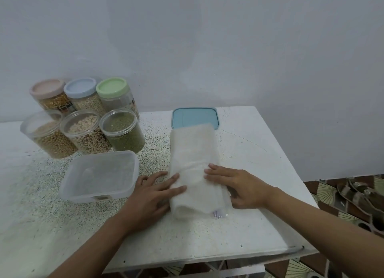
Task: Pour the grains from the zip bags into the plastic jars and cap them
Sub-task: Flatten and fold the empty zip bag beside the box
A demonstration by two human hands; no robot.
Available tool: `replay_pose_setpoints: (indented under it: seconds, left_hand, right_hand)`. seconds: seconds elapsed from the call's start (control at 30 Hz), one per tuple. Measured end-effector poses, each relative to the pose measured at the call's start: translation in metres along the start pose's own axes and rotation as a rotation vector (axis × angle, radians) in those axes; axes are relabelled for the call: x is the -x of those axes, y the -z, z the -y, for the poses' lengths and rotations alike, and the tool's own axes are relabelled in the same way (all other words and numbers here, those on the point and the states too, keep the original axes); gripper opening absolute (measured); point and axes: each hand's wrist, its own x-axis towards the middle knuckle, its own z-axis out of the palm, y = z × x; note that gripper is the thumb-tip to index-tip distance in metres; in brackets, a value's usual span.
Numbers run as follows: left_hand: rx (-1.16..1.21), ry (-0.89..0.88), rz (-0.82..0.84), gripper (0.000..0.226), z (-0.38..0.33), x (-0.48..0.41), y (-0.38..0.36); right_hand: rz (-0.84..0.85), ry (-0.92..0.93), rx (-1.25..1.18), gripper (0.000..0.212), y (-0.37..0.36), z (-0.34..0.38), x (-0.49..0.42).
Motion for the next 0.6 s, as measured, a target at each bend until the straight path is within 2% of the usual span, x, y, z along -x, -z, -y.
replay_pose_setpoints:
  seconds: [0.13, 0.2, 0.27, 0.3, 0.33, 0.43, 0.5, 0.53, 0.6]
  left_hand:
    - [0.102, 0.031, -0.009, 0.05, -0.001, 0.0, -0.001]
    - [0.257, 0.058, -0.115, 0.056, -0.007, -0.003, 0.001]
    - [0.427, 0.163, -0.19, 0.07, -0.014, -0.01, 0.004]
    - [0.488, 0.22, -0.19, 0.065, -0.017, -0.016, 0.005]
    - [0.531, 0.265, -0.198, 0.054, -0.019, -0.022, 0.007]
    - [0.723, 0.38, -0.316, 0.042, -0.014, -0.035, 0.009]
    - [0.778, 0.444, -0.32, 0.034, -0.011, -0.04, 0.011]
    - [0.742, 0.478, -0.287, 0.03, -0.012, -0.042, 0.012]
    - [0.582, 0.545, -0.225, 0.031, -0.013, -0.048, 0.014]
  right_hand:
    - [-0.038, -0.087, -0.11, 0.05, -0.001, 0.004, -0.001]
    - [-0.151, -0.192, -0.277, 0.03, -0.004, 0.011, -0.004]
    - [-0.23, -0.301, -0.451, 0.019, -0.009, 0.018, -0.007]
    - [-0.257, -0.362, -0.545, 0.015, -0.012, 0.02, -0.009]
    - [-0.273, -0.416, -0.639, 0.014, -0.013, 0.02, -0.011]
    - [-0.285, -0.551, -0.888, 0.053, -0.015, 0.016, -0.019]
    - [-0.303, -0.602, -0.988, 0.043, -0.017, 0.014, -0.026]
    - [-0.312, -0.623, -1.022, 0.036, -0.018, 0.014, -0.03]
    - [-0.341, -0.672, -1.055, 0.036, -0.018, 0.013, -0.035]
